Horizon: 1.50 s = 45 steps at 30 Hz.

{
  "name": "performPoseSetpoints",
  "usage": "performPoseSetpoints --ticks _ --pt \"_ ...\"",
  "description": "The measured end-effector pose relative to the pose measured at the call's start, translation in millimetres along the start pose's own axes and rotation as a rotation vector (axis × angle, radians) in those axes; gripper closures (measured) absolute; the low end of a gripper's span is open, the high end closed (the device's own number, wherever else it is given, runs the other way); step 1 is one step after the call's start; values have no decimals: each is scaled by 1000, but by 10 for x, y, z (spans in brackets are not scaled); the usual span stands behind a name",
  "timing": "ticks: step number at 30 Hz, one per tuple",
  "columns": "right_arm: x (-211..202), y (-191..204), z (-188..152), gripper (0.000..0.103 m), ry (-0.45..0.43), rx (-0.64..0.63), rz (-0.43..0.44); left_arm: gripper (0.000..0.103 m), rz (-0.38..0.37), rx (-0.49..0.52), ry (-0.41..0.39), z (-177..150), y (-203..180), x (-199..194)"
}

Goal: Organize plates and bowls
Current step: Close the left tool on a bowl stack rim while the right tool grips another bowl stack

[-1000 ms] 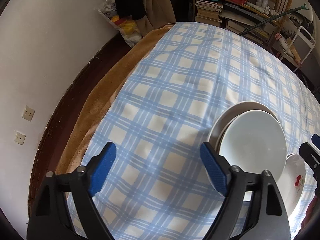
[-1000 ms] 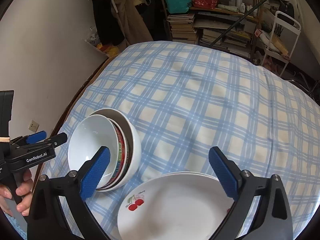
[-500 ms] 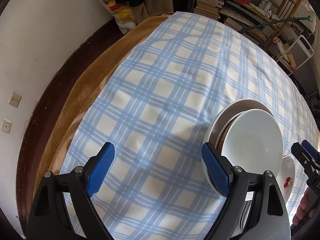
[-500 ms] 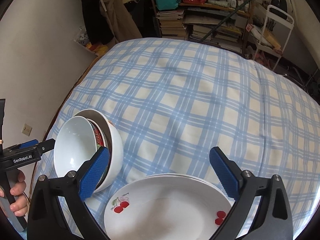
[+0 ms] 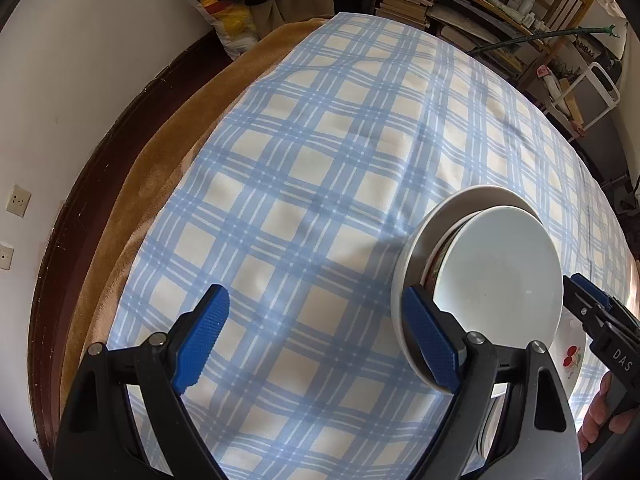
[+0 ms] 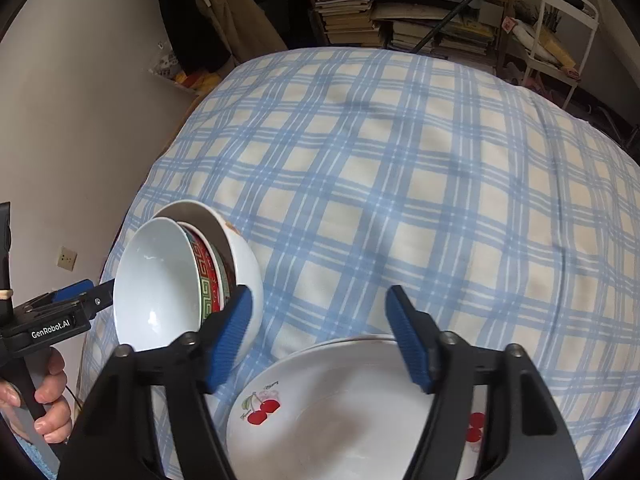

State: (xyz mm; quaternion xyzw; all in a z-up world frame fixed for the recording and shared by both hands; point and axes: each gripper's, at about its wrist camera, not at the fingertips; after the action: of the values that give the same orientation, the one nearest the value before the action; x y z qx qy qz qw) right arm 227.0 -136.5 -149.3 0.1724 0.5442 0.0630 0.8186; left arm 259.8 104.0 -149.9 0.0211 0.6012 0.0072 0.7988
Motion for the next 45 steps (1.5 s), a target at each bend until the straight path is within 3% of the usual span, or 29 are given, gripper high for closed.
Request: performPoseSetpoints --ticks 3,11,16,27,34,36,39,42,44,45 --pt "12 40 -18 44 3 -5 3 15 -9 -7 2 1 7 8" --pt "-89 45 12 44 -37 22 60 15 -36 -12 7 -1 18 25" --pt "-59 117 27 44 -24 3 52 15 -40 -23 15 2 29 31" --pt "74 211 -2 44 16 -37 -30 15 9 -11 15 -12 -18 74" --pt "102 178 19 45 35 -5 -18 14 44 -7 14 -14 -45 112" --pt "119 161 26 46 50 18 4 14 66 11 15 -9 -75 129" --pt "129 178 32 54 55 18 7 14 40 0 21 -4 -49 134" --pt "141 248 24 71 61 -4 11 22 -11 -11 35 -3 -24 144" --pt "141 317 21 77 61 -28 -3 52 -90 -21 54 -3 -24 139" --pt "143 350 20 79 63 -35 -4 57 -109 -23 61 -3 -41 128"
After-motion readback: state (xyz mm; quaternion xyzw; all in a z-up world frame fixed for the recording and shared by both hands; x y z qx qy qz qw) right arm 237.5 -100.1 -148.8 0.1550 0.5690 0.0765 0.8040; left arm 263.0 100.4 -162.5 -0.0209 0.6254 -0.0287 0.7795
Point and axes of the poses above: each gripper's, at about its wrist camera, not at the fingertips, and x roughly the way its jaws point, y to its left, z to its top, and after that the axes turned 5 degrees about z, right-handed
